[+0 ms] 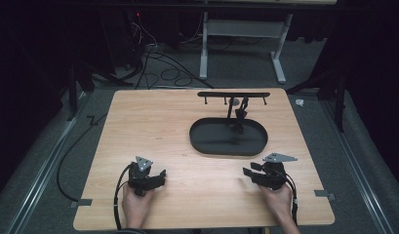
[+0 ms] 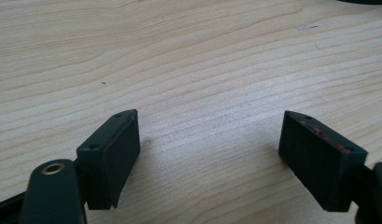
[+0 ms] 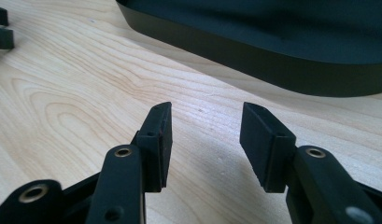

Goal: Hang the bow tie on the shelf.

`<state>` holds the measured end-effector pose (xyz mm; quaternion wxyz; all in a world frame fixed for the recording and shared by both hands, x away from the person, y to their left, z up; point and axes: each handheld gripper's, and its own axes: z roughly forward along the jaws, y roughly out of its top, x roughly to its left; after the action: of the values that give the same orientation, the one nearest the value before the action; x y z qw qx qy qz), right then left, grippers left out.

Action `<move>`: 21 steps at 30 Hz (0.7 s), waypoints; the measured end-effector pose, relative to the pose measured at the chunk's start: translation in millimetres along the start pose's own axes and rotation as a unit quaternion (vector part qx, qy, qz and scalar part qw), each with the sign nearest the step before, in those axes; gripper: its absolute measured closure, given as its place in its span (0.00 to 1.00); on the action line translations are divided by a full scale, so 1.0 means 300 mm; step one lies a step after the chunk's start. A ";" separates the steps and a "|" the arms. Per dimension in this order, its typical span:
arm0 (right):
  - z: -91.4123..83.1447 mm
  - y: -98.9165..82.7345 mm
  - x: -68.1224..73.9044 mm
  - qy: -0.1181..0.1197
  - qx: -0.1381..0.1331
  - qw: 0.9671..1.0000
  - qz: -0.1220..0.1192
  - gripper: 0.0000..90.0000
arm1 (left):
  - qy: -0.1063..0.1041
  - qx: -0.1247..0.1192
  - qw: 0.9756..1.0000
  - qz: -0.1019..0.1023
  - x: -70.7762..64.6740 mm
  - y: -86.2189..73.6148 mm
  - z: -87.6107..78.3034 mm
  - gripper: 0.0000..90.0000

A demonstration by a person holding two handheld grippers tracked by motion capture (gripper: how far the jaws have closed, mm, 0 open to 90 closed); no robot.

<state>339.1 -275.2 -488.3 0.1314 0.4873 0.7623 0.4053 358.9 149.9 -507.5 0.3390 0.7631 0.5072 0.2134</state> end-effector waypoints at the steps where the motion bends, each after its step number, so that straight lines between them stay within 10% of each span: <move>1: 0.004 -0.001 0.000 0.001 0.002 1.000 0.002 0.61 | 0.000 0.000 1.000 0.000 0.000 0.000 0.000 0.23; 21: 0.074 -0.006 0.026 -0.077 0.020 0.994 -0.076 0.53 | 0.000 -0.001 1.000 -0.001 0.000 0.000 0.000 0.23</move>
<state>347.4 -258.1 -502.2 0.2099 0.4603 0.7927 0.3402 358.9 149.8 -507.6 0.3397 0.7624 0.5077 0.2136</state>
